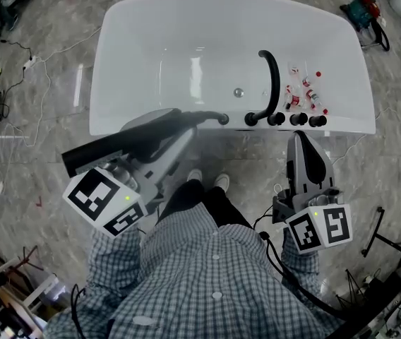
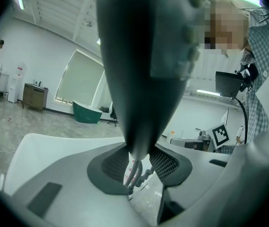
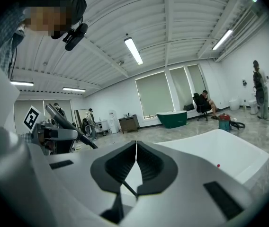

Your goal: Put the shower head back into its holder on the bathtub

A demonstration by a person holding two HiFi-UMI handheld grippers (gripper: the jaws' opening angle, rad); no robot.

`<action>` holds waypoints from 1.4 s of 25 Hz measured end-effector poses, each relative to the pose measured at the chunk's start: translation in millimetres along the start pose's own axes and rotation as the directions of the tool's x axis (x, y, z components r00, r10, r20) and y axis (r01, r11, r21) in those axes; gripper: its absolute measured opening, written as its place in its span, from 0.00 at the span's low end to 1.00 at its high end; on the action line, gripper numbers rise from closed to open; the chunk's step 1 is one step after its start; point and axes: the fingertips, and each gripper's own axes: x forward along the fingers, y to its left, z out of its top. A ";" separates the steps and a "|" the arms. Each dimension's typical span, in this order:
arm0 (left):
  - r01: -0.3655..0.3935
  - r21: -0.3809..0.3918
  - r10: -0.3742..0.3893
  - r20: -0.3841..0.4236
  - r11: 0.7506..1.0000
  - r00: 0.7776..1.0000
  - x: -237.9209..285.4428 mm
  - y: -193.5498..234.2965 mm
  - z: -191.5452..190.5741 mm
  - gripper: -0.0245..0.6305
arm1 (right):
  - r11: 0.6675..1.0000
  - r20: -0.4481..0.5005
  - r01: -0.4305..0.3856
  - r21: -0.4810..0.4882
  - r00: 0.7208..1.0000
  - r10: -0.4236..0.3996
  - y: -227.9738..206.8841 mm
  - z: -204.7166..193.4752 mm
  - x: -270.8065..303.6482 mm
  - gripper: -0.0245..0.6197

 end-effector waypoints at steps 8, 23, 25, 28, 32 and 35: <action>0.001 -0.012 -0.002 -0.026 1.000 1.000 6.2 7.7 -11.2 0.25 | 1.000 -0.018 0.002 0.003 1.000 -0.002 -2.0 -8.7 6.9 0.07; -0.020 -0.013 0.020 -0.057 1.000 0.998 20.9 22.5 -34.1 0.25 | 1.000 -0.053 -0.002 0.018 0.999 0.003 -10.0 -27.0 16.2 0.07; -0.019 -0.029 0.018 -0.055 0.999 0.998 22.6 24.6 -38.3 0.25 | 1.000 -0.059 -0.003 0.017 0.998 0.004 -10.7 -29.1 17.7 0.07; -0.017 -0.016 0.016 -0.065 1.000 0.998 27.0 27.0 -41.3 0.25 | 1.000 -0.068 -0.002 0.016 0.998 0.004 -13.0 -35.0 20.2 0.07; -0.021 -0.037 0.018 -0.068 0.999 0.997 28.7 31.3 -51.9 0.25 | 1.000 -0.073 0.008 0.024 0.997 -0.006 -17.9 -42.4 23.1 0.07; -0.031 -0.042 0.028 -0.077 0.999 0.997 29.0 36.7 -56.7 0.25 | 1.000 -0.079 0.014 0.025 0.997 -0.012 -21.0 -46.5 26.4 0.07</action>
